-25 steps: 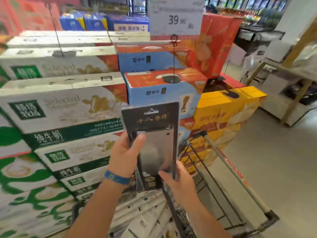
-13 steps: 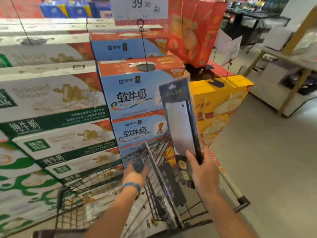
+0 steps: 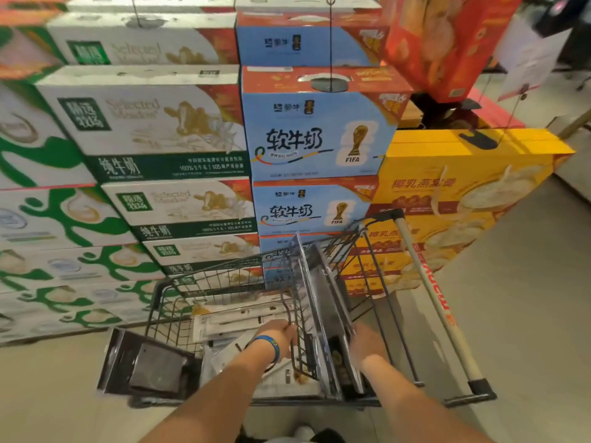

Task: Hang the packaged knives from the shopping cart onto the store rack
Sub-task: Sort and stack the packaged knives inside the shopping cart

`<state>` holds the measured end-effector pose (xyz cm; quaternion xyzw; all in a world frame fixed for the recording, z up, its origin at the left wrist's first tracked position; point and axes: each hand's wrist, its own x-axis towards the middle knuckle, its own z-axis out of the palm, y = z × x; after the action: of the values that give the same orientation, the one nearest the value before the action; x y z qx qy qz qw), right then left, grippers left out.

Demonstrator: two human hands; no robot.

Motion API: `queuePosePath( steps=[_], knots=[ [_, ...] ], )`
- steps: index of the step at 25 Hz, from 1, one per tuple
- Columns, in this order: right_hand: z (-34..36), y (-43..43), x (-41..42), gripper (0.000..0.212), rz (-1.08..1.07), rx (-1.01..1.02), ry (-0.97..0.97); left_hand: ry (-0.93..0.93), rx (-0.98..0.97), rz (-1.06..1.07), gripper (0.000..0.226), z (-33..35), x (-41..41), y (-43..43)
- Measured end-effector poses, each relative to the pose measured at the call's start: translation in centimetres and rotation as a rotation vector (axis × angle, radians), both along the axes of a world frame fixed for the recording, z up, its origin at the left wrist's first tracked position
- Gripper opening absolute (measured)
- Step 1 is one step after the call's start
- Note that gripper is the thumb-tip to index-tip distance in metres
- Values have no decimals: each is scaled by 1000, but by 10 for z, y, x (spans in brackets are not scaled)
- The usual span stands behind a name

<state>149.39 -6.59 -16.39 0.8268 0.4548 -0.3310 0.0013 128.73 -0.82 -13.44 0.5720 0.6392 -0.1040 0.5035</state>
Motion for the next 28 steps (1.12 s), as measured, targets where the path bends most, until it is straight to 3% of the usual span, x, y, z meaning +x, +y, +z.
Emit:
queuePosePath(
  steps=[5, 14, 21, 23, 25, 28],
  knots=[
    [-10, -1, 1, 39, -6, 57, 104, -47, 84, 157, 40, -9, 0, -18],
    [-11, -14, -4, 49, -181, -63, 166, -14, 63, 61, 42, -12, -2, -11],
    [15, -17, -16, 61, -354, -131, 151, -157, -175, 117, 36, -8, -14, 10],
    [30, -14, -27, 56, -386, -75, 92, -147, -229, 98, 45, -8, -26, 13],
    [48, -8, -49, 37, -429, 122, 21, -136, -231, 103, 44, -14, -46, 19],
    [78, 11, -99, 23, -431, 434, 151, -168, -240, 222, 36, -30, -84, 34]
  ],
)
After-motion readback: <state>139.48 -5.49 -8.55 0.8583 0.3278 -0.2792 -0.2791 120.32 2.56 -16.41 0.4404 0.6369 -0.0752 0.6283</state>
